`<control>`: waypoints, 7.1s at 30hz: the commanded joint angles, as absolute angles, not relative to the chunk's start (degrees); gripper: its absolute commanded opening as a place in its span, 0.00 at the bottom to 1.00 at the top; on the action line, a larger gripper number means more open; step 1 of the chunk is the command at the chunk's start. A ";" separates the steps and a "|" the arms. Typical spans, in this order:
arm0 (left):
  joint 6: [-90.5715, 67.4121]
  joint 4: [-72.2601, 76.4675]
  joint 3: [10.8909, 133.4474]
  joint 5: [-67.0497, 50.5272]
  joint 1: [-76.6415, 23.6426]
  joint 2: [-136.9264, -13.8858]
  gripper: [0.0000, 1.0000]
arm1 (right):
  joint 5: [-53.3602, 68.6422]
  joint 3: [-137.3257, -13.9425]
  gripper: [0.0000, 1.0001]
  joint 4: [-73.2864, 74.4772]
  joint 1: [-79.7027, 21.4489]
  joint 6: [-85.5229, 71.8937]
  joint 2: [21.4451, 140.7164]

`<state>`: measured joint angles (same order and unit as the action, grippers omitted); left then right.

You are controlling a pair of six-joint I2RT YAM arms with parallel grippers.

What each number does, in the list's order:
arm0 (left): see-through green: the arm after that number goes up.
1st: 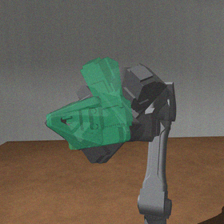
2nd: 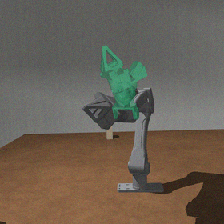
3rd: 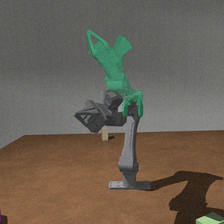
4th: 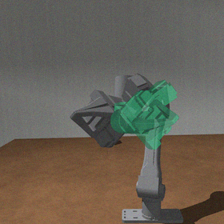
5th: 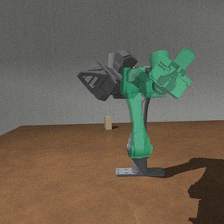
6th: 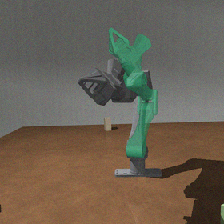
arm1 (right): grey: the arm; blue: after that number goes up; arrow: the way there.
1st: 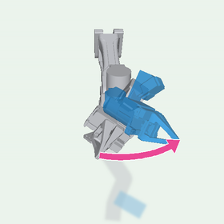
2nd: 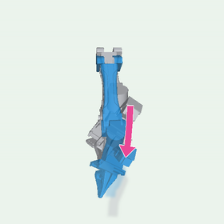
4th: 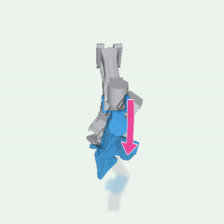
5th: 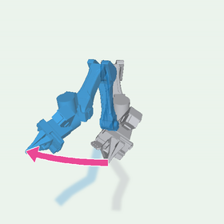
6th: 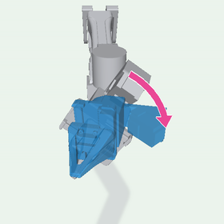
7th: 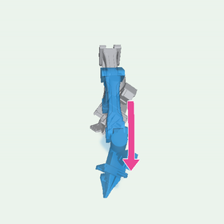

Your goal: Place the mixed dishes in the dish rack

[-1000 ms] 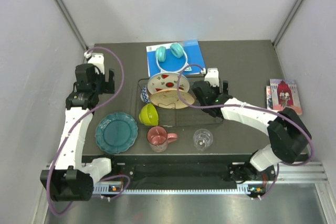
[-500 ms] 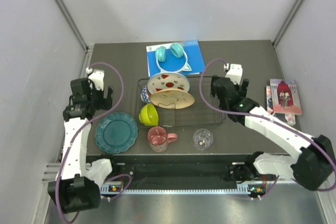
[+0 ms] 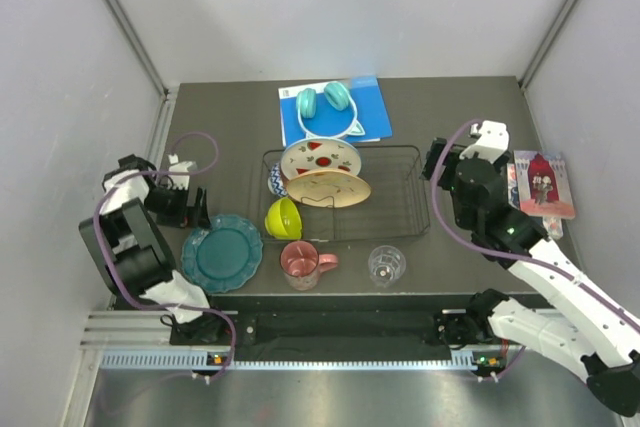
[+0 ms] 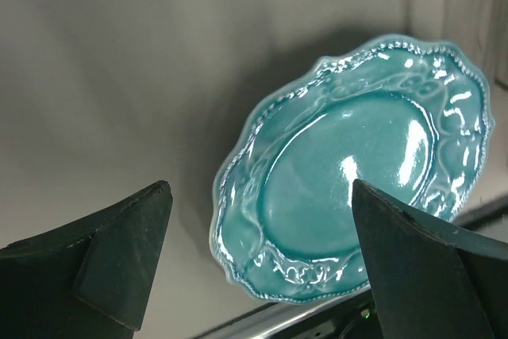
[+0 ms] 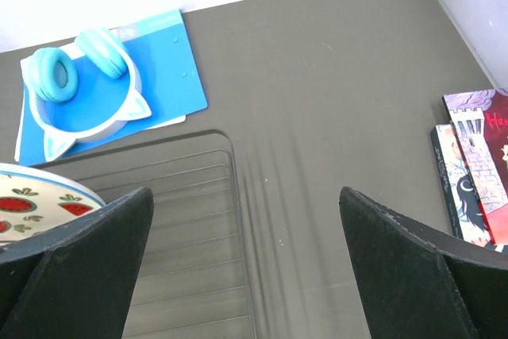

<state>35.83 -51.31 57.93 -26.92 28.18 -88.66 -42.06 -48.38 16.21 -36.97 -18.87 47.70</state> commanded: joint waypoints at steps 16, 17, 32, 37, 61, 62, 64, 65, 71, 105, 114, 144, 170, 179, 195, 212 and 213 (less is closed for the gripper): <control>49.48 -52.21 58.98 -23.65 28.74 -102.04 0.93 | -41.05 -47.28 1.00 16.17 -35.60 -16.52 45.61; 50.35 -51.86 57.84 -23.03 28.83 -102.22 0.92 | -40.96 -47.29 1.00 16.08 -35.51 -16.44 45.70; 49.22 -50.10 59.94 -20.56 28.92 -106.26 0.06 | -40.52 -45.97 1.00 15.29 -34.89 -16.35 46.76; 47.73 -52.72 63.79 -22.14 28.92 -104.33 0.00 | -39.99 -45.35 1.00 14.59 -34.98 -16.44 46.93; 45.79 -68.55 88.06 -28.56 26.54 -76.03 0.00 | -38.41 -42.89 1.00 11.87 -34.81 -16.61 44.47; 46.05 -69.34 88.68 -28.65 26.28 -75.59 0.00 | -38.41 -42.89 1.00 11.87 -34.80 -16.70 44.56; 46.76 -71.18 90.00 -28.65 25.67 -74.71 0.00 | -38.23 -42.89 1.00 11.78 -34.72 -16.70 44.65; 46.84 -71.63 90.17 -28.74 25.14 -74.36 0.00 | -38.32 -42.89 1.00 11.78 -34.80 -16.79 44.56; 45.97 -72.94 94.03 -26.63 21.37 -71.46 0.00 | -38.23 -42.63 0.99 12.22 -34.80 -17.05 43.68; 30.50 -74.36 128.32 -2.73 -36.62 -81.03 0.00 | -42.98 -44.91 1.00 15.55 -34.89 -15.73 42.27; 29.80 -73.04 127.00 3.07 -45.34 -82.35 0.00 | -43.77 -45.09 1.00 16.61 -34.89 -15.29 41.84; 41.84 -51.77 94.57 12.66 -59.41 -76.73 0.00 | -44.21 -41.93 1.00 16.17 -34.89 -15.65 40.17; 44.82 -46.85 94.14 15.81 -60.12 -76.91 0.00 | -42.37 -41.40 1.00 15.38 -34.89 -15.47 40.78; 43.95 -45.44 93.61 19.16 -60.12 -75.68 0.00 | -41.84 -42.01 1.00 15.47 -34.89 -15.29 41.22; 38.76 -49.91 92.99 17.05 -60.03 -74.62 0.00 | -41.57 -41.40 1.00 15.91 -34.98 -16.08 41.57; 37.79 -46.59 85.00 16.44 -60.12 -72.60 0.00 | -41.48 -40.34 1.00 16.44 -34.89 -16.52 39.90; 37.88 -46.23 84.21 16.44 -60.12 -72.51 0.00 | -41.57 -40.34 1.00 16.52 -34.89 -16.44 39.90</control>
